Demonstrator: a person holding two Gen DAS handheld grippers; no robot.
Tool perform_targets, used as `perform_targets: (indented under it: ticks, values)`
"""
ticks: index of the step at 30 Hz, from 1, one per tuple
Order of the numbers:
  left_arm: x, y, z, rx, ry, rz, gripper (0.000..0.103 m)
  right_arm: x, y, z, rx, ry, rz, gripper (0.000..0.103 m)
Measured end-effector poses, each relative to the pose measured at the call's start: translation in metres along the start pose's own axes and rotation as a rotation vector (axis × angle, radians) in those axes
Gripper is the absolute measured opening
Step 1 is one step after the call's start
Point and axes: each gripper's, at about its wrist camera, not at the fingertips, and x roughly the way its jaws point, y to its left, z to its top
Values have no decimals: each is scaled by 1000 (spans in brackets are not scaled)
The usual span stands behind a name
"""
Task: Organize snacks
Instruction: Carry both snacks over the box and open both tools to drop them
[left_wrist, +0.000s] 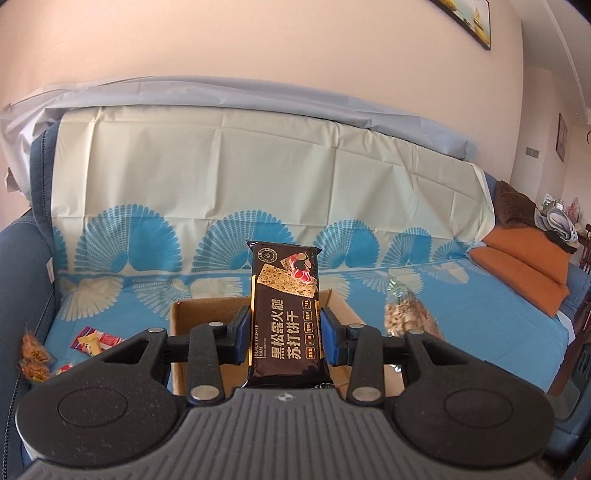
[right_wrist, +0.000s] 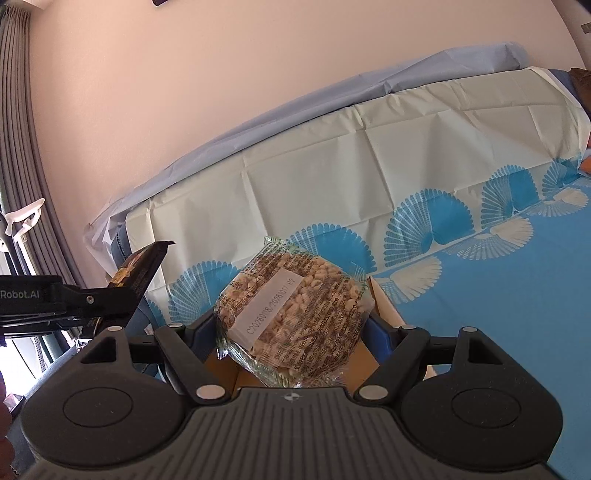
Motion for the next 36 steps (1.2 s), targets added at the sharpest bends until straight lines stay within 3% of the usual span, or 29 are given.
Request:
perform_targets:
  ticks: [12,30,33,36]
  values:
    - [24,-2,4,-16,47,34,42,1,7,-1,-10,5,-29,80]
    - [37,-6,14,-26,59,17,43,7,13,-2,-35,37,-52,83]
    - [37,-4,15,-24,65,9,70,10,15,-1,-34,52,-63,93]
    - [26,2,14,-13,33,18,74,11,16,-1,-40,57,-69,94]
